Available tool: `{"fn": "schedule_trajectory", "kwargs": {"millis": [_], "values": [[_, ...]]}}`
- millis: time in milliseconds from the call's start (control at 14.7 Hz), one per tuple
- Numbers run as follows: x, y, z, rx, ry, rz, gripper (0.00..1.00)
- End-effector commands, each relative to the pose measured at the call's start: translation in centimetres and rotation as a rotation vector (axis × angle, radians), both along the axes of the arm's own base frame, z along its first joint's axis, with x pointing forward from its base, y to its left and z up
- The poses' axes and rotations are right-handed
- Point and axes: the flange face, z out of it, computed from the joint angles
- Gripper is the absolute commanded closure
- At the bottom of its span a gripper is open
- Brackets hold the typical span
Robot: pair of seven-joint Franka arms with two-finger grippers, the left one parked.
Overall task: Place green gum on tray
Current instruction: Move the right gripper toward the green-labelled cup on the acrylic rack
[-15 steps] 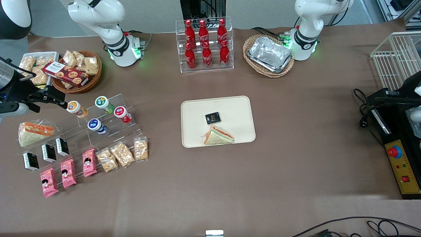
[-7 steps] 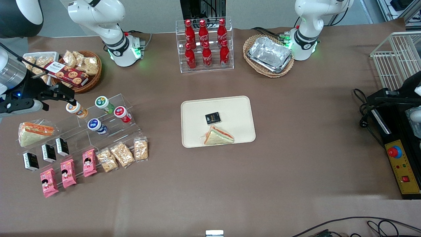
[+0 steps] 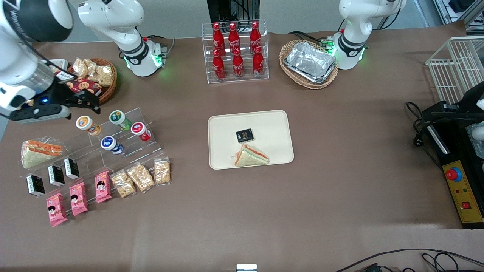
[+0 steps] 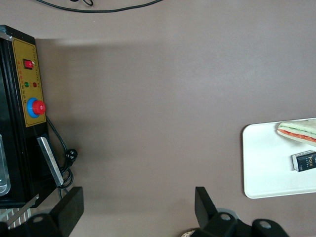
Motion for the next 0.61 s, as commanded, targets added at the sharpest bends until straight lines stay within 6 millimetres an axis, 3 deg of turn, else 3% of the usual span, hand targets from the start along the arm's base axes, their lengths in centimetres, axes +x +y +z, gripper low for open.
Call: {"fn": "schedule_trajectory", "kwargs": {"millis": [0, 543], "values": [[-3.8, 0.1, -4.0, -0.015, -0.050, 0.008, 0.00], [-6.2, -0.1, -9.8, -0.018, -0.053, 0.007, 0.00]]}}
